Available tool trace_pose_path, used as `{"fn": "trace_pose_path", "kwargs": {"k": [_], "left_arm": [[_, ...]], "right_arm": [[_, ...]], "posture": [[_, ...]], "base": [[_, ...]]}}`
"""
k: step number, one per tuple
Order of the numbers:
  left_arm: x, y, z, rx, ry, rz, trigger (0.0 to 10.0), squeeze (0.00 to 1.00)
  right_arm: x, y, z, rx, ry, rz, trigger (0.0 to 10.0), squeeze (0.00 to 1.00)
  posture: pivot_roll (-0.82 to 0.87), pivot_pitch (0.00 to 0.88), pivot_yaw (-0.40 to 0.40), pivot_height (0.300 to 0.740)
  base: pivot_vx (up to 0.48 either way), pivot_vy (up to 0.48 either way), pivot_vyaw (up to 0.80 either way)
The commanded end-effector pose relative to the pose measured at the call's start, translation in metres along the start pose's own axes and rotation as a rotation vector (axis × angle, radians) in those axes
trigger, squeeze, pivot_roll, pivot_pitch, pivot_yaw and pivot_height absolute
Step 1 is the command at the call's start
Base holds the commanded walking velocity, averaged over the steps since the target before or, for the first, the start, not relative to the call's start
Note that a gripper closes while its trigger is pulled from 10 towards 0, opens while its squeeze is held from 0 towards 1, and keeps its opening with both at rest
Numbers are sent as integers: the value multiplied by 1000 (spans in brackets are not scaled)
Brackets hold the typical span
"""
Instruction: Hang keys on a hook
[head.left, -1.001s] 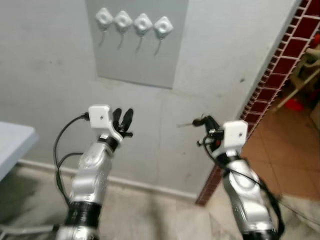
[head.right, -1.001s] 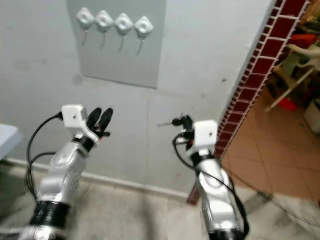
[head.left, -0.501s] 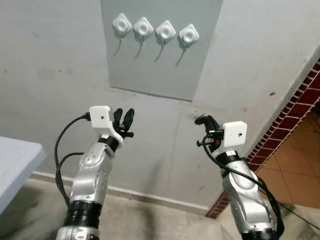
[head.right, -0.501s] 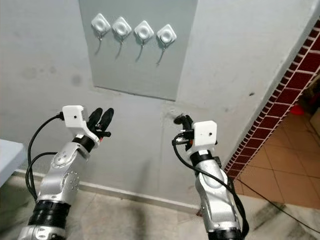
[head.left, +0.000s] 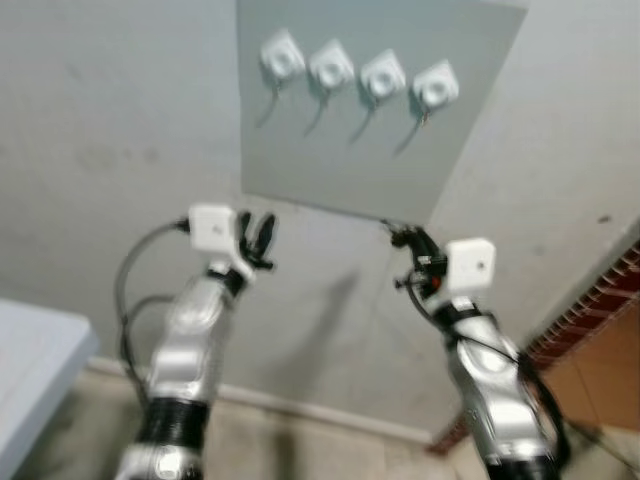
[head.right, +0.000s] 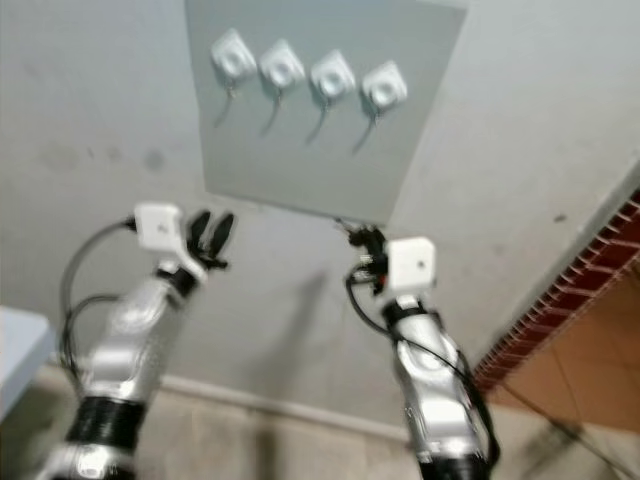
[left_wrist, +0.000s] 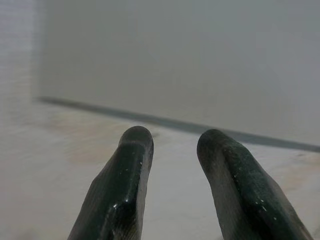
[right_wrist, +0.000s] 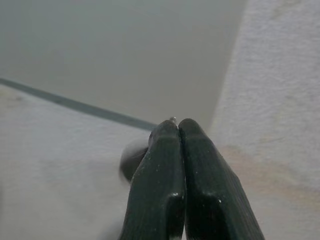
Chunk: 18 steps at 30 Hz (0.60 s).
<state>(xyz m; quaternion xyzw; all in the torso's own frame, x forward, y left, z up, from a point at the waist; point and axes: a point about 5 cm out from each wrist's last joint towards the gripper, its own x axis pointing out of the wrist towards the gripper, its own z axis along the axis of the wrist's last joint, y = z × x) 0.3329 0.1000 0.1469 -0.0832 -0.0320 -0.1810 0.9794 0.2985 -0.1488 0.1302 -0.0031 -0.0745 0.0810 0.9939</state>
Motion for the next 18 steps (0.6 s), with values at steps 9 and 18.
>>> {"fn": "trace_pose_path", "kwargs": {"k": [9, 18], "left_arm": [[5, -7, 22, 87, -53, -71, 10000, 0], [12, -39, 37, 199, -72, -272, 10000, 0]], "right_arm": [[5, 4, 11, 9, -42, 7, 10000, 0], [18, -2, 32, -9, -122, 3, 10000, 0]], "posture": [[115, 0, -73, 740], [105, 0, -59, 740]], "base": [[0, 0, 0], [0, 0, 0]]}}
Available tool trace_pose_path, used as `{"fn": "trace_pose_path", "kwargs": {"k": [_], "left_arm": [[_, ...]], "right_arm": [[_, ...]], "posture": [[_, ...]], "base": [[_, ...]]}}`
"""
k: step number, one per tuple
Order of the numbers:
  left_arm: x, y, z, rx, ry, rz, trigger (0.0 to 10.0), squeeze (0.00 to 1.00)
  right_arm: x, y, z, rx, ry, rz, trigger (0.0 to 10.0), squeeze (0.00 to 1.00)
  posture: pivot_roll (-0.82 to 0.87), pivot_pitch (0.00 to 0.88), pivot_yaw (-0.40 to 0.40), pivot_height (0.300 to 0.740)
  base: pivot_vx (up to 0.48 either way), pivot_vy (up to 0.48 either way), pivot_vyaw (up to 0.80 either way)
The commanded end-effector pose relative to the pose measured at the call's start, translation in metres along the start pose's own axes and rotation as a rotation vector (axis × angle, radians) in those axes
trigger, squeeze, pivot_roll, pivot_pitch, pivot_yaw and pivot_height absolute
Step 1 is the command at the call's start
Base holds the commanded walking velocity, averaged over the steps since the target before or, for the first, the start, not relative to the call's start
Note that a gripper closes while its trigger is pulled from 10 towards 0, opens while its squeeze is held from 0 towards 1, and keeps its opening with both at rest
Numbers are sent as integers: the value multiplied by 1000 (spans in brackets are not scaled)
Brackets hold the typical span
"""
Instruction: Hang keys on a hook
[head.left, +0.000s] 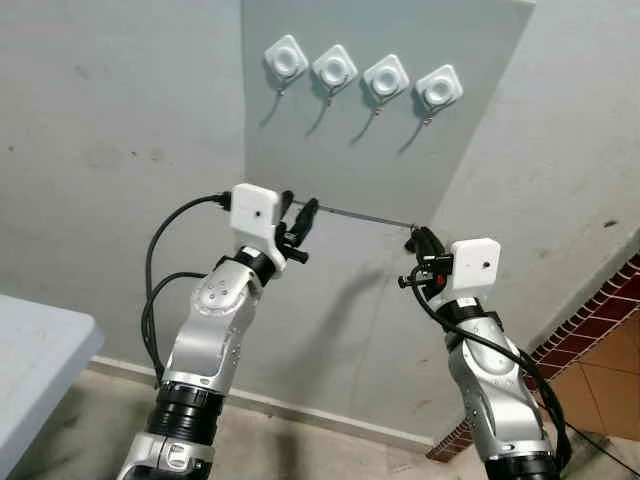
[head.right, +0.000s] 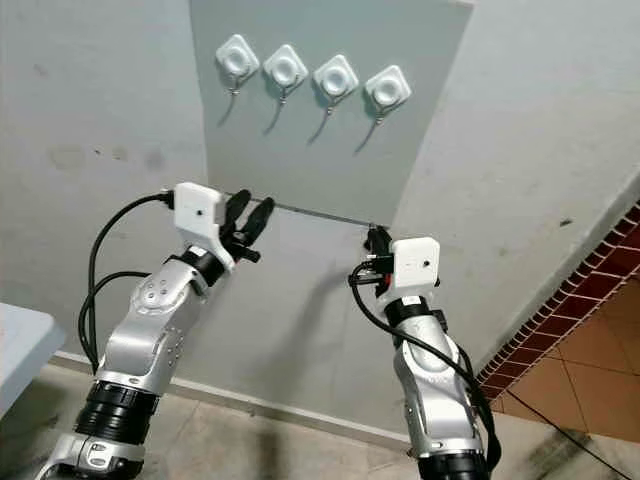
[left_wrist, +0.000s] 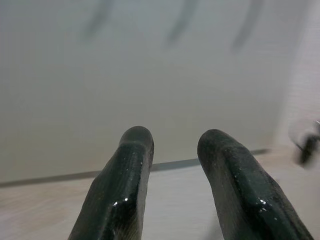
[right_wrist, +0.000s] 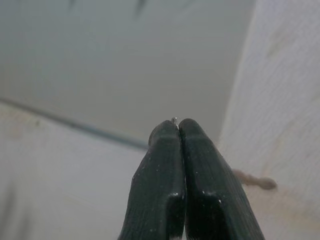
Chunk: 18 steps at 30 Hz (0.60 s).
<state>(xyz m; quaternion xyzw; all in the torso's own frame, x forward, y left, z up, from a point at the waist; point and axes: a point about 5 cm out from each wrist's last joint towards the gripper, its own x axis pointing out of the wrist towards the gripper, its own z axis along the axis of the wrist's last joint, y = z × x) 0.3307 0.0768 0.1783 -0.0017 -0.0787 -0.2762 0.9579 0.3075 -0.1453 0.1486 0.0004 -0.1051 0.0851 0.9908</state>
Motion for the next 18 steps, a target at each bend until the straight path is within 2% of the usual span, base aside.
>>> {"fn": "trace_pose_path", "kwargs": {"k": [1, 11, 18], "left_arm": [[6, -12, 13, 29, -30, -76, 10000, 0], [7, -25, 21, 39, -52, -165, 10000, 0], [8, -21, 34, 44, -84, -160, 10000, 0]], "right_arm": [[9, -4, 18, -24, -74, -1, 10000, 0], [26, -2, 42, -41, -158, 82, 10000, 0], [36, 1, 55, -17, -202, 137, 10000, 0]], "posture": [[103, 0, -54, 740], [99, 0, -54, 740], [110, 0, -50, 740]], "base": [[0, 0, 0], [0, 0, 0], [0, 0, 0]]}}
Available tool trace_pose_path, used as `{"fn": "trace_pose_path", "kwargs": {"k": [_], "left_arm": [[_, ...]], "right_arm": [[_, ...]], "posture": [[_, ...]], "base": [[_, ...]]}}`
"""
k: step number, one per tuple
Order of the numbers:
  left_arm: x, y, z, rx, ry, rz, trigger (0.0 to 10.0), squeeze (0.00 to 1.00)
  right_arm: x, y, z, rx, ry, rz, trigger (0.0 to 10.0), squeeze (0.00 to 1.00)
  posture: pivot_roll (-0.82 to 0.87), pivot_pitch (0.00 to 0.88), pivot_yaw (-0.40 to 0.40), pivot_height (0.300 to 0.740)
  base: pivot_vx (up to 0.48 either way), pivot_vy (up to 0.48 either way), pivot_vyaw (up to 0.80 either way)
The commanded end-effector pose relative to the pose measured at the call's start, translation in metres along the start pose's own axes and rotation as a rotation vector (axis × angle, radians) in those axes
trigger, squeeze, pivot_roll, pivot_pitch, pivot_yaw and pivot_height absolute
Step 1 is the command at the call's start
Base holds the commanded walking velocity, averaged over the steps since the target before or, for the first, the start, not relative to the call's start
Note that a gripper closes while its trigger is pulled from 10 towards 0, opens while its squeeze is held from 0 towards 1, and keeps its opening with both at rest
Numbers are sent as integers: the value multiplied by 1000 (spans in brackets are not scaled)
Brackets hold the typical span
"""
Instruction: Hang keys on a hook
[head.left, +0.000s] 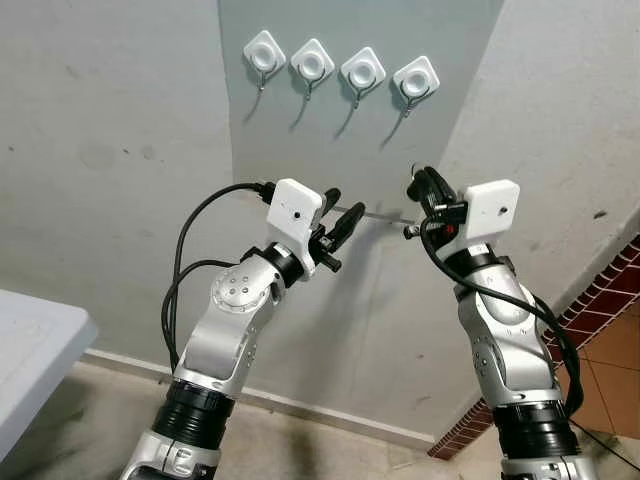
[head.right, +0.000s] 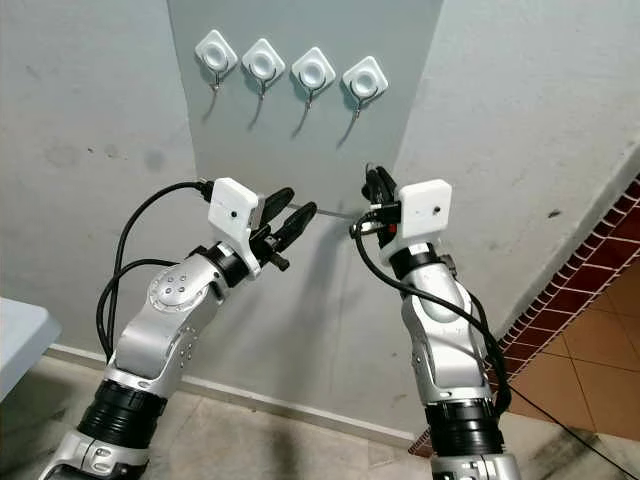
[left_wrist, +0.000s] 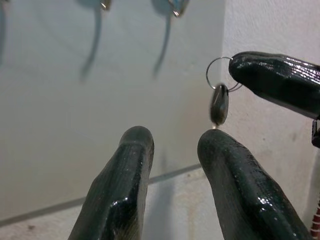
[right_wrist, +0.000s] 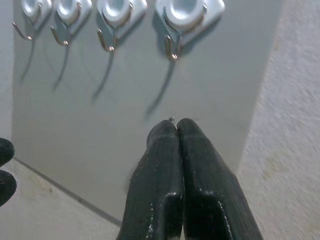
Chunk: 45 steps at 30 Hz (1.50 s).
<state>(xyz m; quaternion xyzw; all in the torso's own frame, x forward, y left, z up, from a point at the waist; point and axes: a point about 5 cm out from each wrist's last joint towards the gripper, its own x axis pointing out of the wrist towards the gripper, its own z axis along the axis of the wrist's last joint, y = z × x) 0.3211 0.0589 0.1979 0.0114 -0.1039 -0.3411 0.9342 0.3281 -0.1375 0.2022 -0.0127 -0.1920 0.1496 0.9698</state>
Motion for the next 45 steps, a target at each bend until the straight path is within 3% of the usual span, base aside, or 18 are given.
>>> {"fn": "trace_pose_path", "kwargs": {"k": [1, 21, 30, 34, 40, 45], "left_arm": [[4, 0, 15, 18, -42, -19, 10000, 0], [1, 1, 21, 2, -56, 1, 10000, 0], [1, 2, 22, -10, -55, 8, 10000, 0], [1, 1, 22, -15, -57, 8, 10000, 0], [1, 3, 24, -18, -61, 17, 10000, 0], [1, 5, 25, -21, -64, 23, 10000, 0]], "right_arm": [[6, -3, 7, 8, -33, 8, 10000, 0], [29, -3, 31, 44, -140, 71, 10000, 0], [39, -11, 40, 72, -182, 36, 10000, 0], [39, -15, 39, 166, -181, 0, 10000, 0], [31, -19, 22, 459, -137, -74, 10000, 0], [24, -13, 6, 617, -81, -82, 10000, 0]], "posture": [[110, 0, -50, 740], [130, 3, -55, 740], [132, 5, -56, 740], [134, 4, -59, 740], [137, 6, -60, 740], [134, 6, -54, 740]], "base": [[0, 0, 0], [0, 0, 0], [0, 0, 0], [0, 0, 0], [0, 0, 0], [0, 0, 0]]}}
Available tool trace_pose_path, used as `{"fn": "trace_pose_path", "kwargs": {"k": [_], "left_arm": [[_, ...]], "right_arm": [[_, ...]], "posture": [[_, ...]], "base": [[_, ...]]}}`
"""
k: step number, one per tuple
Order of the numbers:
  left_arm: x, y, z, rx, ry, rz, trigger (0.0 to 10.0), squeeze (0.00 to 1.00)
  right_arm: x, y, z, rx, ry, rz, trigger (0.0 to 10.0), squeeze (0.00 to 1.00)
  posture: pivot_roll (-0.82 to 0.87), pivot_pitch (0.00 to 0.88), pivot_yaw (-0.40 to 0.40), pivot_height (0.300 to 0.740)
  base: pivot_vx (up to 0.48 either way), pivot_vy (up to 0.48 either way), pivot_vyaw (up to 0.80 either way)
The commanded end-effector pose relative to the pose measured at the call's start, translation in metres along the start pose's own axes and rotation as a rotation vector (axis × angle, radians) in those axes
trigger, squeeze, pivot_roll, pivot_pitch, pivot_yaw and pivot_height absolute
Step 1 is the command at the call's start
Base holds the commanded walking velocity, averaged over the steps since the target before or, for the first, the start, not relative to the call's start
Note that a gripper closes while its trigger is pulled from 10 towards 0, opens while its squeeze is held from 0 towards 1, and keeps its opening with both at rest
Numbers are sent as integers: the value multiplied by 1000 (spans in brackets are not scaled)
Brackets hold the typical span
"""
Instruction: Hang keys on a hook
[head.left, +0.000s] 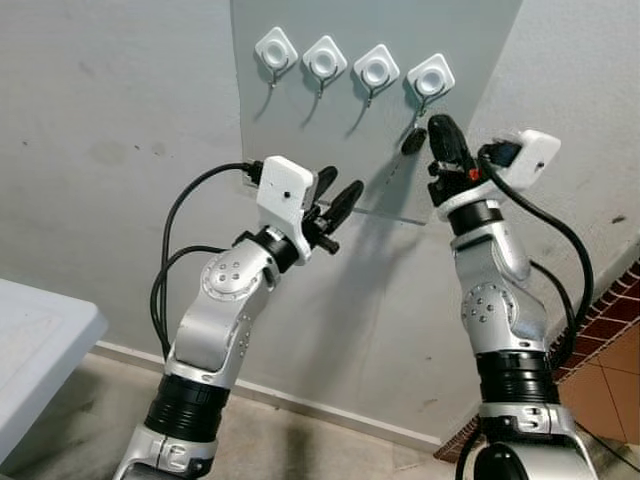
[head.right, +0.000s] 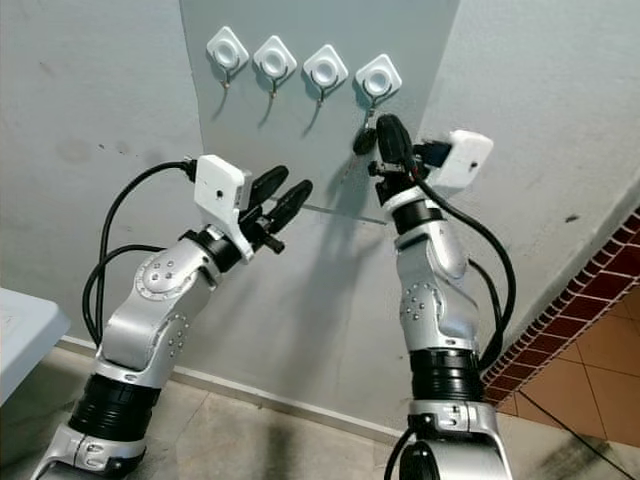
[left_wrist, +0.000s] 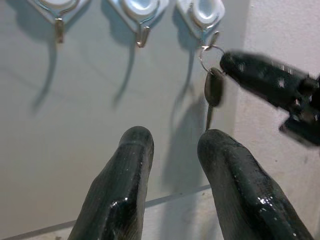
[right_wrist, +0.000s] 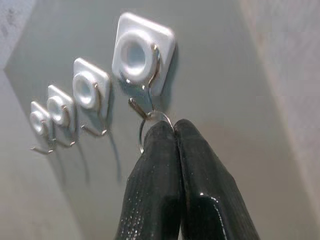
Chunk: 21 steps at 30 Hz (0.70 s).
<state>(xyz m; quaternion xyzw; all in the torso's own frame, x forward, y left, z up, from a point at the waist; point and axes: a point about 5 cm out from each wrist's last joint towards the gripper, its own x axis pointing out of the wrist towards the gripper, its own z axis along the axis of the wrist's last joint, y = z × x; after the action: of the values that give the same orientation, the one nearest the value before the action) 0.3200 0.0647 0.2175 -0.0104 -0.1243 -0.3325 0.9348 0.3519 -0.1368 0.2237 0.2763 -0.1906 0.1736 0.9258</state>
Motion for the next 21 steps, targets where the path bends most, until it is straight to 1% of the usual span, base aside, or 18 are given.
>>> {"fn": "trace_pose_path", "kwargs": {"k": [1, 4, 7, 8, 9, 10, 11, 13, 15, 16, 17, 18, 21], "left_arm": [[2, 0, 5, 4, -12, 1, 10000, 0], [3, 0, 6, 1, -16, 5, 10000, 0], [3, 1, 7, 2, -20, 12, 10000, 0], [3, 1, 7, 6, -21, 21, 10000, 0], [3, 2, 6, 9, -19, 33, 10000, 0], [3, 2, 6, 9, -19, 33, 10000, 0], [2, 4, 5, 7, -16, 52, 10000, 0], [2, 6, 4, 15, -16, 82, 10000, 0], [1, 9, 1, 19, -13, 114, 10000, 0], [1, 9, 1, 19, -13, 114, 10000, 0], [1, 9, 0, 19, -10, 125, 10000, 0], [-1, 11, -4, 21, -5, 156, 10000, 0], [-3, 15, -10, 19, -4, 203, 10000, 0]], "right_arm": [[-6, -7, -1, 37, 13, -37, 10000, 0], [-9, -9, -7, 96, 37, -62, 10000, 0], [-11, -10, -8, 97, 46, -58, 10000, 0], [-13, -9, -9, 101, 41, -42, 10000, 1000], [-17, -8, -9, 80, 37, -10, 10000, 1000], [-17, -8, -9, 80, 37, -10, 10000, 1000], [-21, -7, -13, 7, 52, 10, 10000, 1000], [-25, -7, -16, -95, 67, 15, 10000, 1000], [-31, -7, -24, -190, 107, 33, 10000, 1000], [-31, -7, -24, -190, 107, 33, 10000, 1000], [-34, -7, -28, -219, 120, 37, 10000, 1000], [-41, -7, -34, -229, 148, 43, 10000, 1000], [-49, -10, -42, -229, 175, 18, 10000, 1000]], "posture": [[134, 6, -54, 740], [133, 7, -53, 740], [133, 6, -53, 740], [133, 8, -51, 740], [135, 9, -53, 740], [135, 9, -53, 740], [135, 9, -53, 740], [135, 9, -53, 740], [135, 9, -53, 740], [135, 9, -53, 740], [137, 6, -54, 740], [137, 6, -55, 740], [139, 1, -55, 740]], "base": [[0, 0, 0], [0, 0, 0], [0, 0, 0], [0, 0, 0], [0, 0, 0], [0, 0, 0], [0, 0, 0], [0, 0, 0], [0, 0, 0], [0, 0, 0], [0, 0, 0], [0, 0, 0], [0, 0, 0]]}}
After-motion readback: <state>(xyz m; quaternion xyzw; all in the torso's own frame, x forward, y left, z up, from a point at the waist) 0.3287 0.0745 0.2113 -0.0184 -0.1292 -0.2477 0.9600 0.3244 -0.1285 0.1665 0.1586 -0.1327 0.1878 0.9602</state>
